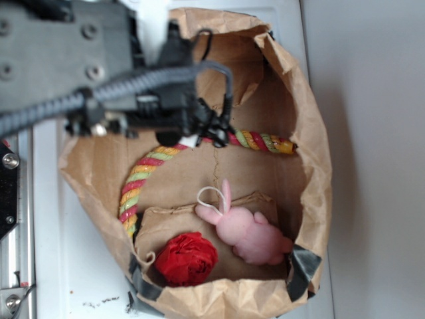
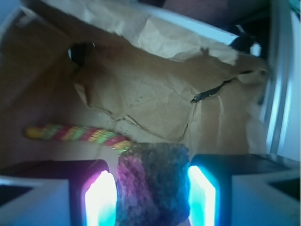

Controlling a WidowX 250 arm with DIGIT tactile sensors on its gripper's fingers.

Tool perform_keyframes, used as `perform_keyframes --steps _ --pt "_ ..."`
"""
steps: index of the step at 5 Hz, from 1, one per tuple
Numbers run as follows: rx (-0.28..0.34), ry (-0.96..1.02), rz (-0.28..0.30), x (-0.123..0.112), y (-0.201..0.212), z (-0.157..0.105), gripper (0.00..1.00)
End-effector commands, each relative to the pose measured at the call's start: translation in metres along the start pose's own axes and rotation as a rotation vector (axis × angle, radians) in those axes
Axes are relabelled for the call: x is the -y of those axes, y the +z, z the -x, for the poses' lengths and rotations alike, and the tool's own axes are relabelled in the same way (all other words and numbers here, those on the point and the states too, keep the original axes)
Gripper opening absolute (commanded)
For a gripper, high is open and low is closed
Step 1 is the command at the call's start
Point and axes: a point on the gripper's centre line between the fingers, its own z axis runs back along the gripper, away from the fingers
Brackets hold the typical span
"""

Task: Grab the rock.

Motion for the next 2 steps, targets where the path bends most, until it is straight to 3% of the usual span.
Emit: perform_keyframes --steps 1,2 --pt "0.048 0.135 0.039 0.0173 0.0343 -0.0048 0.0" --pt "0.035 0.115 0.033 0.0179 0.0354 -0.0076 0.0"
